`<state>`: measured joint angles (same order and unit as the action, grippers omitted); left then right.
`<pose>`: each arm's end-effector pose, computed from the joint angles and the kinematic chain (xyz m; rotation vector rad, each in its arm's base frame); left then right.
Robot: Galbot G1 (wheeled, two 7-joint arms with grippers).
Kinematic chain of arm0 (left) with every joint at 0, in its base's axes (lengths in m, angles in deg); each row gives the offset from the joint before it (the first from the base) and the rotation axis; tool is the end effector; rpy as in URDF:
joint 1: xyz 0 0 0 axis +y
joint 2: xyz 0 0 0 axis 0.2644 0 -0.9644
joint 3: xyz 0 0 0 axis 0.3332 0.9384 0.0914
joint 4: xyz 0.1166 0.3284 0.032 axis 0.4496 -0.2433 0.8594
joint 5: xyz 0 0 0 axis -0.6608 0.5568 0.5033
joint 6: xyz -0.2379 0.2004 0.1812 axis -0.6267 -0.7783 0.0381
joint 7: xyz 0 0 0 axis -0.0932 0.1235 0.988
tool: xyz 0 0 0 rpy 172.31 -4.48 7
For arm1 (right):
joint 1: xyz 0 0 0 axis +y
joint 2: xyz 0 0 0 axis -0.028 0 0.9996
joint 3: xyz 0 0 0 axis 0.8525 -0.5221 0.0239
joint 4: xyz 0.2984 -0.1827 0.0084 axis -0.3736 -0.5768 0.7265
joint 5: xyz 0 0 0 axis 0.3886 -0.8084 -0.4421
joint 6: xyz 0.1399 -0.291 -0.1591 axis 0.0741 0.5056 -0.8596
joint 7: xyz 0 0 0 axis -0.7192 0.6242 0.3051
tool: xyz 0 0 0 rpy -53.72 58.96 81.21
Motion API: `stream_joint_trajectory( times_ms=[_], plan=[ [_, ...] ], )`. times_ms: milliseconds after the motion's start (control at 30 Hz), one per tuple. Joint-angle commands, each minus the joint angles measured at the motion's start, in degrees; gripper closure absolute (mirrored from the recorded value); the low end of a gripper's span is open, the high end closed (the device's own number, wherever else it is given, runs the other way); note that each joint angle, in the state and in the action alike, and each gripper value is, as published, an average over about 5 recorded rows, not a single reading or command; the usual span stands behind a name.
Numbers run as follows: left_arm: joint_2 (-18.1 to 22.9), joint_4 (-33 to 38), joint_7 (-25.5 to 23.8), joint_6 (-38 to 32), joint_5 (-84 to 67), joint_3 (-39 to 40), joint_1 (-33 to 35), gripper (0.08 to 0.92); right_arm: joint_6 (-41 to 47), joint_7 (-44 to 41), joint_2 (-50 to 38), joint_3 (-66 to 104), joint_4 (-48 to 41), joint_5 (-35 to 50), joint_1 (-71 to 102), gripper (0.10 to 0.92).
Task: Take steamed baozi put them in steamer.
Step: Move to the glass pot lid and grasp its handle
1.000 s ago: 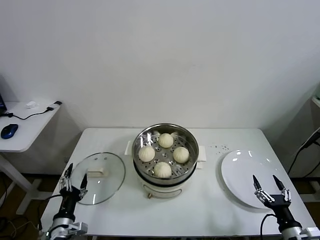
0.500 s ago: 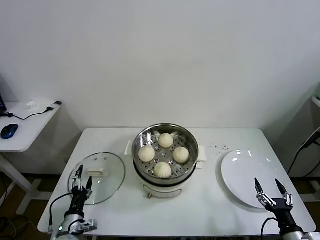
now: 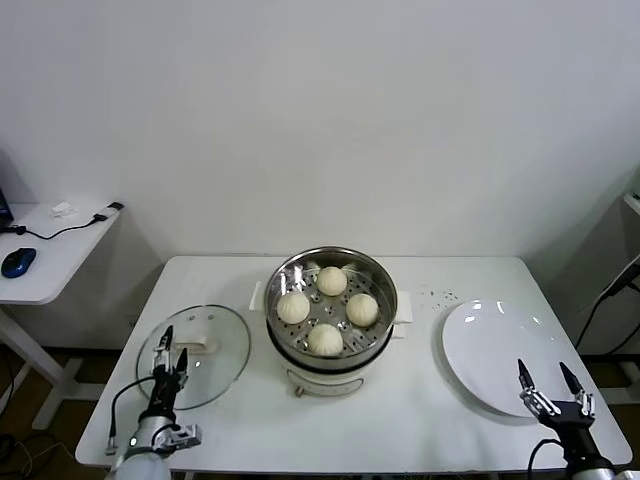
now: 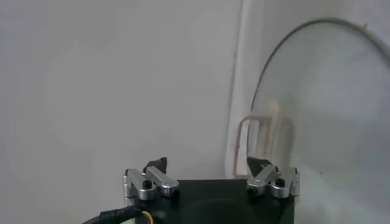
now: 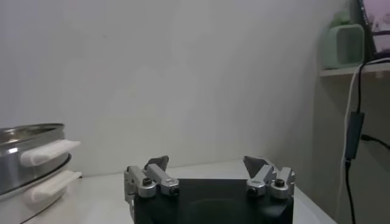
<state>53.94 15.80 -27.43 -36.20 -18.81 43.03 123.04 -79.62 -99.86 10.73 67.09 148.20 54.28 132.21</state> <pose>0.2320 0.1167 -0.4525 0.0811 -2.1968 -2.0424 0.1220 -0.1972 -0.3580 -0.0929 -3.0702 -0.1594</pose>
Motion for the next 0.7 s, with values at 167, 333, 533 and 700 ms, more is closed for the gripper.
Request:
stream_joint_trajectory(
  times_ms=[167, 333, 533, 700],
  plan=[
    [0.3, -7.0, 0.3, 0.1, 1.1, 0.0, -6.2, 0.177, -0.2, 0.6, 1.3, 0.2, -0.9, -1.6, 0.3, 0.203],
    [0.6, -7.4, 0.7, 0.0, 1.2, 0.3, -5.9, 0.193, -0.3, 0.6, 1.9, 0.2, -1.2, -2.2, 0.4, 0.203],
    [0.7, -7.0, 1.3, -0.3, 1.2, 0.3, -5.4, 0.34, -0.5, 0.4, 2.4, 0.2, -1.8, -2.8, 0.6, 0.203],
    [0.6, -6.5, 1.6, -0.6, 1.1, 0.2, -5.2, 0.487, -0.6, 0.2, 2.7, 0.0, -1.6, -3.5, 0.8, 0.203]
  ],
)
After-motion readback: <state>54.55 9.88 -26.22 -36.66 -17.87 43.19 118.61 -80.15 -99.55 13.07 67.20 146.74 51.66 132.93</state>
